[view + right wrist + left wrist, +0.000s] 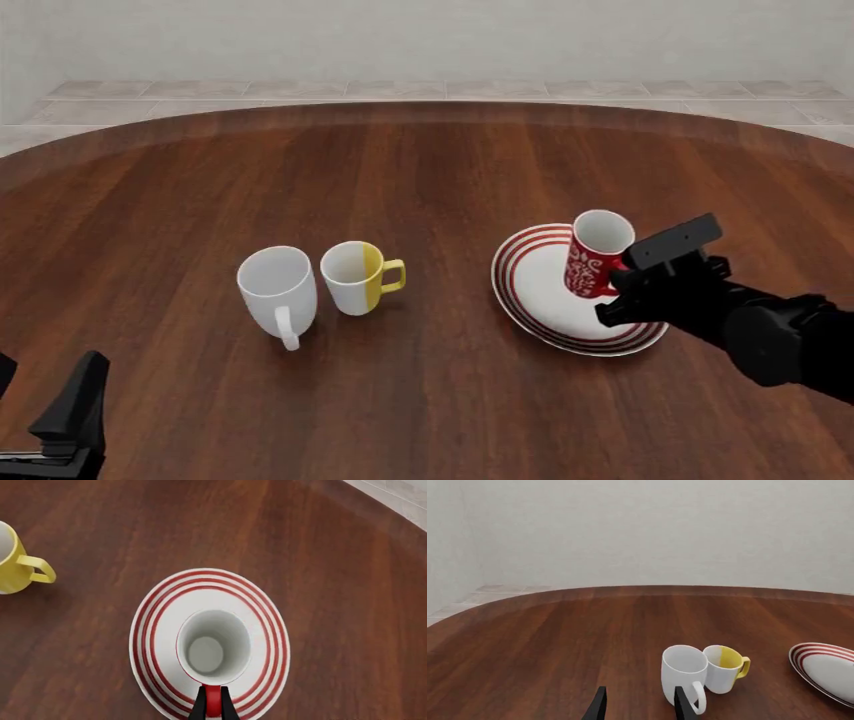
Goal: Pick up the red mug and put it on the plate
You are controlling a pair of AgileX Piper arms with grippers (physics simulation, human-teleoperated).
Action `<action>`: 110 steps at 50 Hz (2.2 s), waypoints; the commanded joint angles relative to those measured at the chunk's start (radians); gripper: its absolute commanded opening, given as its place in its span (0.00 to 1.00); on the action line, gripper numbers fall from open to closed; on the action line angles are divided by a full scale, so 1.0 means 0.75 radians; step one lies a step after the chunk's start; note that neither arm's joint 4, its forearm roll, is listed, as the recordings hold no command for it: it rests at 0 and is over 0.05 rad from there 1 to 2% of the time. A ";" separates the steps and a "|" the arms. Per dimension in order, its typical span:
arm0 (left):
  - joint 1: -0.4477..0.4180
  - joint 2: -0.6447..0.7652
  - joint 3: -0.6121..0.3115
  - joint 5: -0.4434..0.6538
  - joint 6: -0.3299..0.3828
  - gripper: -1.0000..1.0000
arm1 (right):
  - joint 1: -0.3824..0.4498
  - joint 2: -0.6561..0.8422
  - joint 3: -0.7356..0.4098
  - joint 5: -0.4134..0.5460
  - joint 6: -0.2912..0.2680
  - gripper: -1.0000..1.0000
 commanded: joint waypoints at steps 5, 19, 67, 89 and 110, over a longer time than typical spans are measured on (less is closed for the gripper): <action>0.001 0.002 -0.006 0.003 -0.001 1.00 | -0.001 0.034 -0.002 -0.024 0.000 0.00; 0.001 0.003 -0.004 0.003 -0.006 1.00 | 0.004 0.086 -0.020 -0.041 0.006 0.00; 0.005 0.000 0.006 -0.004 -0.011 1.00 | -0.010 0.211 -0.034 -0.106 -0.005 0.00; 0.005 0.000 0.010 -0.009 -0.006 1.00 | 0.000 0.258 -0.026 -0.150 0.006 0.00; 0.008 0.003 -0.005 0.005 -0.009 1.00 | 0.012 0.253 -0.022 -0.147 0.010 0.00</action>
